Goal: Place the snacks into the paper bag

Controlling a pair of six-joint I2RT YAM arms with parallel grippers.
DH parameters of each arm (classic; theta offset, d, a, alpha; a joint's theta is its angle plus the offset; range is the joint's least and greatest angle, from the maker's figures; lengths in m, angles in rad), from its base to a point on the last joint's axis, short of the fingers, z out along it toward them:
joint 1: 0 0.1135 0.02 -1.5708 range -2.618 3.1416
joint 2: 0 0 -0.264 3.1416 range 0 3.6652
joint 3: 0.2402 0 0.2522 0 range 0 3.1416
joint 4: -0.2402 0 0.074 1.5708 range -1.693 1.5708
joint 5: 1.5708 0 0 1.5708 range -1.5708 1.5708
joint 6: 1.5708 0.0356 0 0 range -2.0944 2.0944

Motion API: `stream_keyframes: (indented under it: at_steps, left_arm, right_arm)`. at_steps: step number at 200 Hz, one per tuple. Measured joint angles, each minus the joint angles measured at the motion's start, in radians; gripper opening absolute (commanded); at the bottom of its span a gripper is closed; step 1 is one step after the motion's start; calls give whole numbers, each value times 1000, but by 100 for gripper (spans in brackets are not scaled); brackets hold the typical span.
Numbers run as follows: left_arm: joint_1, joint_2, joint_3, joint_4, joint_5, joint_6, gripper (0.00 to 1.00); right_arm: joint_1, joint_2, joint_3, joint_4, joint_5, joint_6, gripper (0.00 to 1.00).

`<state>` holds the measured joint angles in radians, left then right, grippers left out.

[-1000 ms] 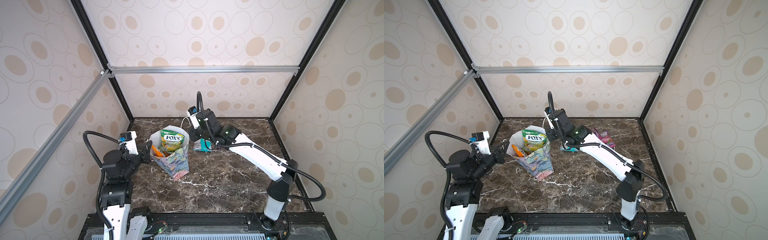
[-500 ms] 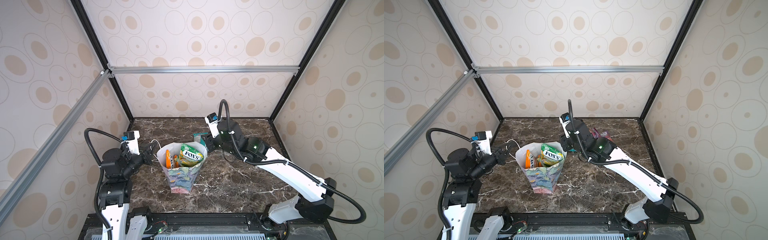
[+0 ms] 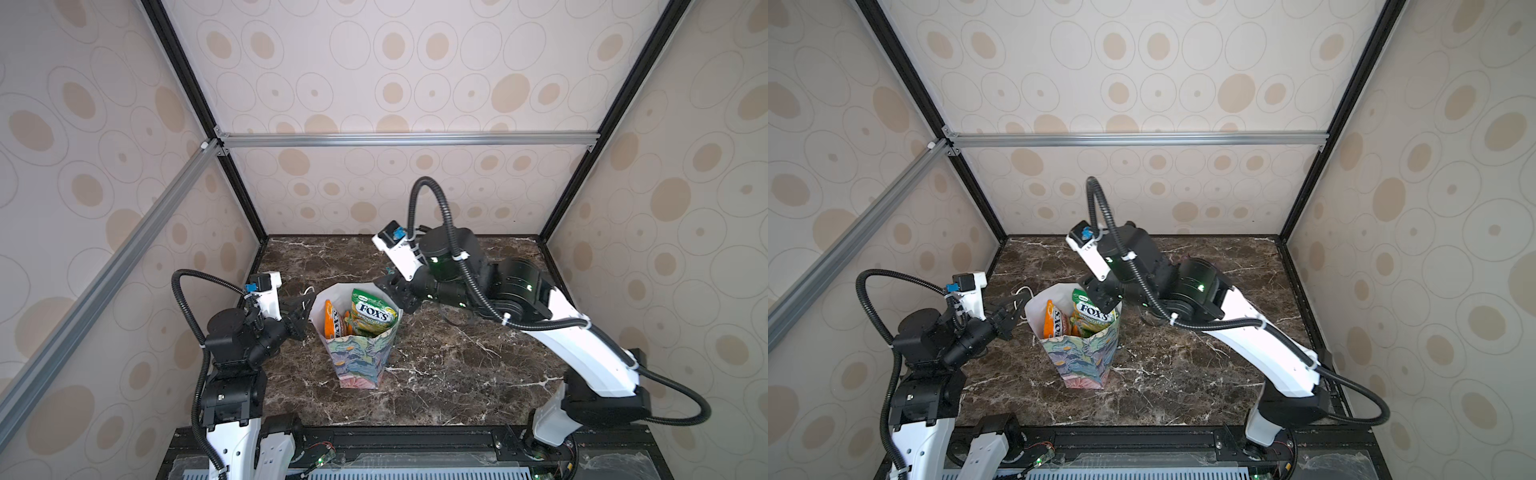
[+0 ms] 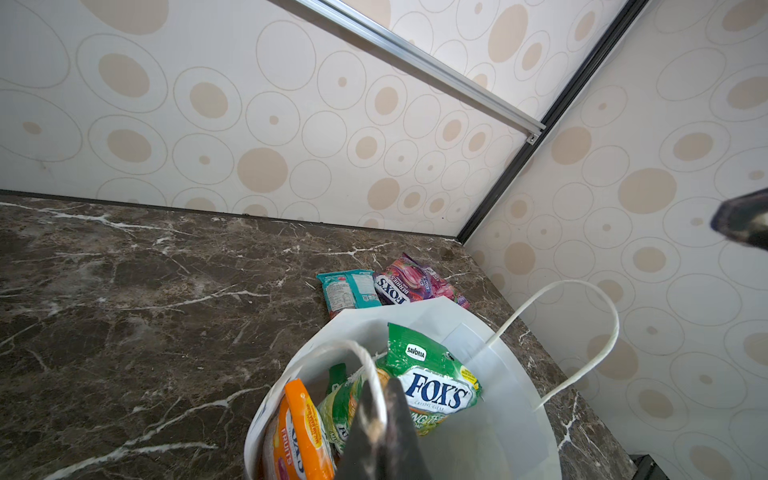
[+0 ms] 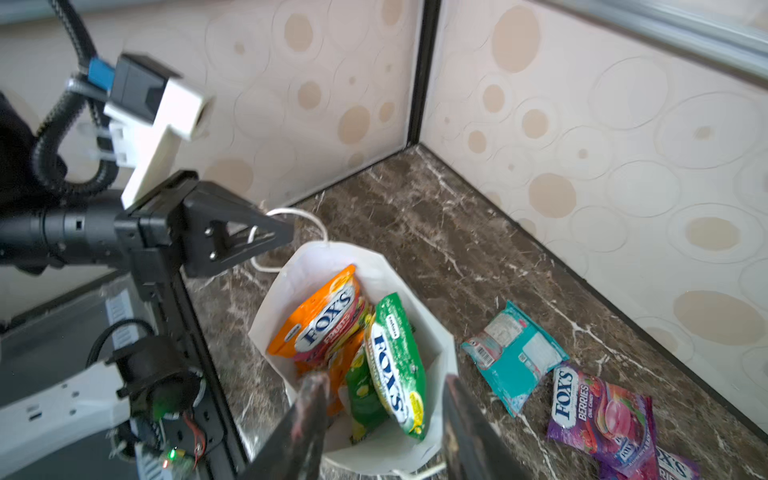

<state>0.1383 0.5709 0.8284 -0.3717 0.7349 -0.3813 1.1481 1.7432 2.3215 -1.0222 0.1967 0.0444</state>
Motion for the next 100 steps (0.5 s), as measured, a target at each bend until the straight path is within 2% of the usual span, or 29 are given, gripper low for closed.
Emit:
stream_keyframes:
  at_steps: [23, 47, 69, 100]
  left_arm:
    - [0, 6, 0, 8, 2, 9, 0]
    - [0, 8, 0, 7, 2, 21, 0]
    - [0, 7, 0, 7, 2, 31, 0]
    - [0, 6, 0, 6, 2, 37, 0]
  right_arm:
    - [11, 226, 217, -130, -9, -28, 57]
    - [10, 383, 297, -212, 5, -50, 59]
    - [4, 439, 299, -265, 23, -58, 60]
    - [-14, 433, 293, -291, 56, -57, 61]
